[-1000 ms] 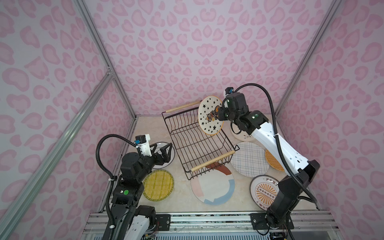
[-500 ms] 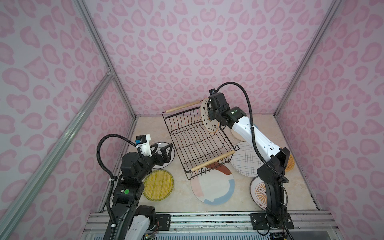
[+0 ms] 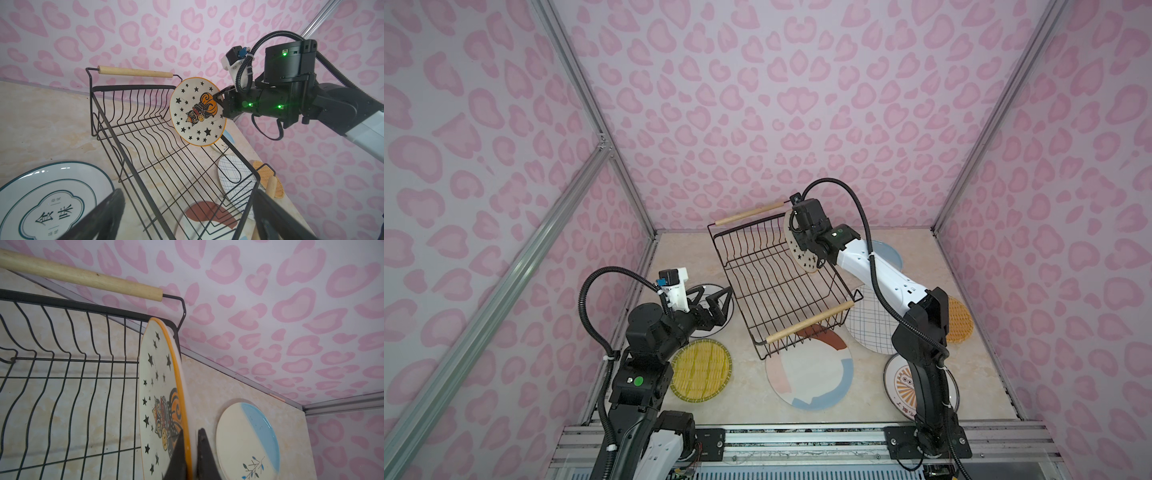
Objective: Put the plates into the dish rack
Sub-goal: 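Open and withdraw the left gripper while the right gripper carries the plate over the rack, then lower the star-and-cat plate upright into the rack slots with the right gripper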
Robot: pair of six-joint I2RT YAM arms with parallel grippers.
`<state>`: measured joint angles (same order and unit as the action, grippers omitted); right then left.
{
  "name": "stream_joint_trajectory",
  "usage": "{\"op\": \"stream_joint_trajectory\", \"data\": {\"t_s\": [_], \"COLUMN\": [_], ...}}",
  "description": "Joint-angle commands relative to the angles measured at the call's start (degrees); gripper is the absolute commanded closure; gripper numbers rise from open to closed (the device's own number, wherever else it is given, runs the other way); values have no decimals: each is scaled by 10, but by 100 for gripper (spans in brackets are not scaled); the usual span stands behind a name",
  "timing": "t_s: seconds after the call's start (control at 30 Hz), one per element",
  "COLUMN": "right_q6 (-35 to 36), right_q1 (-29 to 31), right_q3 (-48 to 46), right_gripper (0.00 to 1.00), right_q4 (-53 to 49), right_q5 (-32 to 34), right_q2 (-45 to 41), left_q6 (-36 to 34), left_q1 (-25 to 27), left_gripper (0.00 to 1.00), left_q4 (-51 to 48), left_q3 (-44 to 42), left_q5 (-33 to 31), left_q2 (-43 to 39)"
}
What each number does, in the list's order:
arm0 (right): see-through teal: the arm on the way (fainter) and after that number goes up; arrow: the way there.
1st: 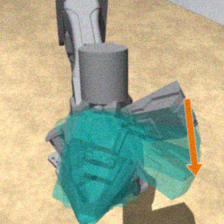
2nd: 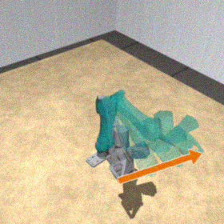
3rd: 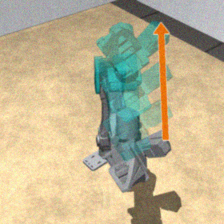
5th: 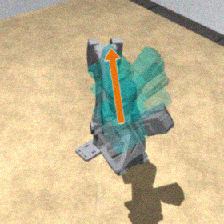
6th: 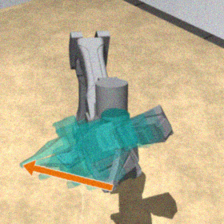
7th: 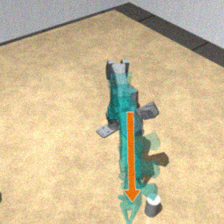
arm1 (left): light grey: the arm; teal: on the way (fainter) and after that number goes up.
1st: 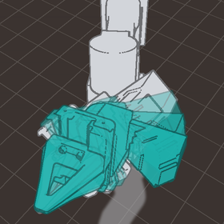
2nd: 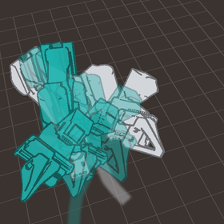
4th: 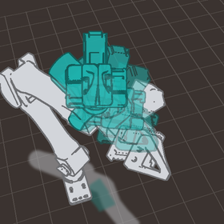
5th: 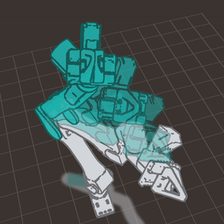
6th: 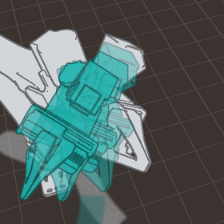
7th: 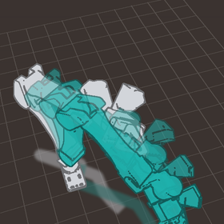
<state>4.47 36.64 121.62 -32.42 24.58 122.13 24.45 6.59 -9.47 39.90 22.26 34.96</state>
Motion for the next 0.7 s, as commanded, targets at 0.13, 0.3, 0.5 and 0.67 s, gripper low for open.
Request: {"op": "stream_joint_trajectory", "data": {"t_s": [0.13, 0.3, 0.5, 0.67], "right_q6": [18, 18, 11, 11], "right_q1": [-3, -7, -11, -12], "right_q3": [36, 41, 41, 38], "right_gripper": [100, 100, 100, 100], "right_q4": [67, 69, 67, 66], "right_q5": [12, 10, -2, -6], "right_q2": [37, 51, 58, 63], "left_q6": [5, 7, 8, 10], "left_q1": [-3, -4, -6, -7], "left_gripper": [2, 2, 3, 2], "left_q4": [25, 28, 29, 31], "left_q3": [-3, -4, -5, -5], "left_q5": [13, 15, 18, 19], "left_q2": [-1, 2, 2, 2]}}
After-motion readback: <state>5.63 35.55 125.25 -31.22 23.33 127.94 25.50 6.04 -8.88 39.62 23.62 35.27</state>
